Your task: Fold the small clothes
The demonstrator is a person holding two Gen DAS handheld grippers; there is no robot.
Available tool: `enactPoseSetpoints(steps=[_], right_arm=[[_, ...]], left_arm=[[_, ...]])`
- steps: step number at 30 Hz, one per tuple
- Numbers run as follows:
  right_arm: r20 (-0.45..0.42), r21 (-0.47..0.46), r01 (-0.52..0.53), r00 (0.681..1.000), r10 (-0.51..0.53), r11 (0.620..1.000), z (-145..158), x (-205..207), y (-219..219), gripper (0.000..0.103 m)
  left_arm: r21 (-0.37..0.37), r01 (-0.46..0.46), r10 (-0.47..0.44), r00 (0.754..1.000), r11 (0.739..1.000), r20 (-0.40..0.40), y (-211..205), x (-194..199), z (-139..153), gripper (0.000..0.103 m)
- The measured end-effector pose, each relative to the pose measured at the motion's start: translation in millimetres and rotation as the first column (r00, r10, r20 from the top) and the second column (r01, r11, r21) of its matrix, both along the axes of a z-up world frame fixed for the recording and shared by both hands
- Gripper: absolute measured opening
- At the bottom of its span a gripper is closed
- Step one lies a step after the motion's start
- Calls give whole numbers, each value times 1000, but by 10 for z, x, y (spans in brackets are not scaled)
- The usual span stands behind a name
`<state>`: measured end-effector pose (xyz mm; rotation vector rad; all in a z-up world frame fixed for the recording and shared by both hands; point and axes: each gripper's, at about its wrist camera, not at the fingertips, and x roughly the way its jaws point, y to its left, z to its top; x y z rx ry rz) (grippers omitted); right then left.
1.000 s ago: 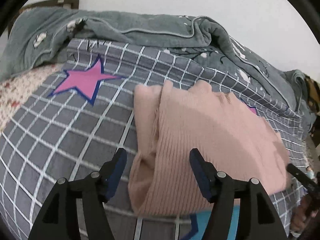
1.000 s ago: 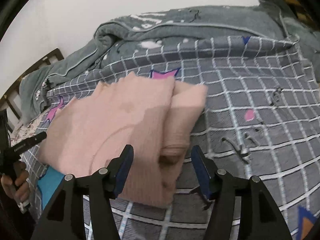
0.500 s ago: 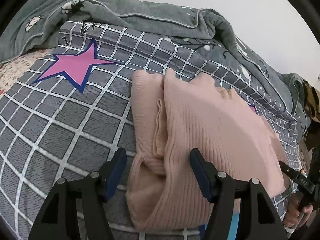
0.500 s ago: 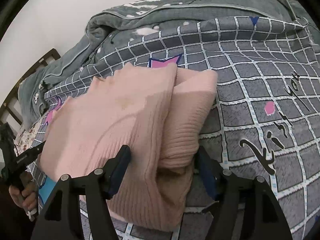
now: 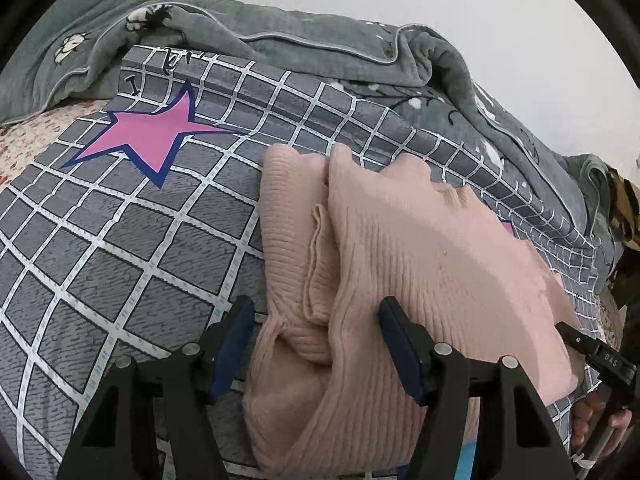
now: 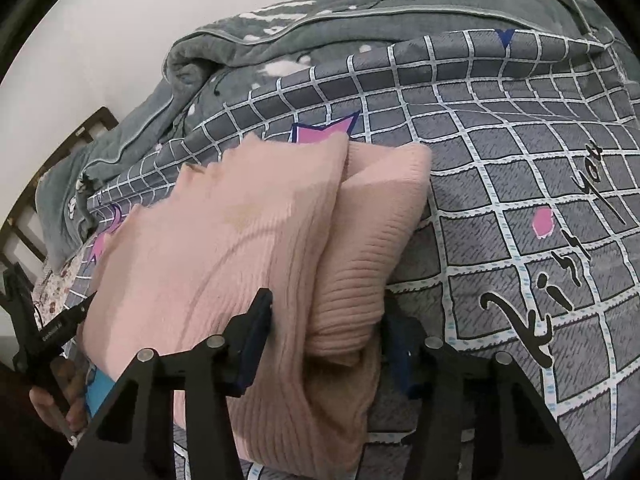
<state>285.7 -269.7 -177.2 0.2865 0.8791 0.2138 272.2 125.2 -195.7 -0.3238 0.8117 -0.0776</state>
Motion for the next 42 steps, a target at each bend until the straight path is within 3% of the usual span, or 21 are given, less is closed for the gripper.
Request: enactPoseSetpoints(steps=[3, 9, 11, 13, 15, 17, 21, 22, 25, 28, 32, 36, 42], right_arm=[[10, -14, -4, 1000, 4, 1000, 1, 12, 26, 49], [-28, 57, 3, 1000, -1, 998, -58, 81, -45, 48], [-23, 25, -11, 1000, 12, 1000, -46, 62, 7, 41], [-6, -2, -29, 1000, 29, 1000, -14, 26, 54, 36], [1, -8, -24, 1000, 24, 1000, -11, 14, 63, 36], [-13, 18, -15, 1000, 15, 1000, -52, 45, 38, 46], [-10, 19, -17, 1000, 17, 1000, -67, 51, 52, 48], [-6, 11, -20, 1000, 20, 1000, -58, 46, 70, 46], [14, 36, -55, 998, 54, 998, -32, 32, 61, 28], [39, 61, -42, 998, 40, 997, 1, 3, 20, 22], [86, 95, -38, 996, 30, 995, 145, -93, -37, 20], [57, 137, -38, 998, 30, 990, 236, -202, -105, 20], [54, 157, -27, 998, 19, 987, 288, -650, -264, 20]], left_arm=[[-11, -1, 1, 1000, 1000, -1, 3, 43, -6, 62], [-33, 4, -5, 1000, 999, -13, 15, 105, -19, 57], [-33, 11, -11, 1000, 999, -12, -4, 103, -14, 37], [-42, 23, -23, 1000, 999, -2, -8, 91, 2, 30], [-47, 27, -27, 1000, 999, 0, -5, 99, 3, 30], [-62, 23, -23, 1000, 998, -9, 15, 121, -14, 38], [-122, 22, -26, 999, 992, -33, 65, 198, -52, 44], [-131, 15, -20, 999, 991, -34, 75, 206, -55, 43], [-146, 15, -19, 999, 989, -28, 74, 203, -49, 28], [-163, 14, -15, 1000, 987, -5, 86, 170, -4, 22], [-226, 14, -13, 1000, 974, 8, 147, 121, 95, 21], [-289, 23, -19, 1000, 957, 18, 168, -26, 201, 21], [-234, 60, -53, 998, 970, 35, -50, -449, 351, 21]])
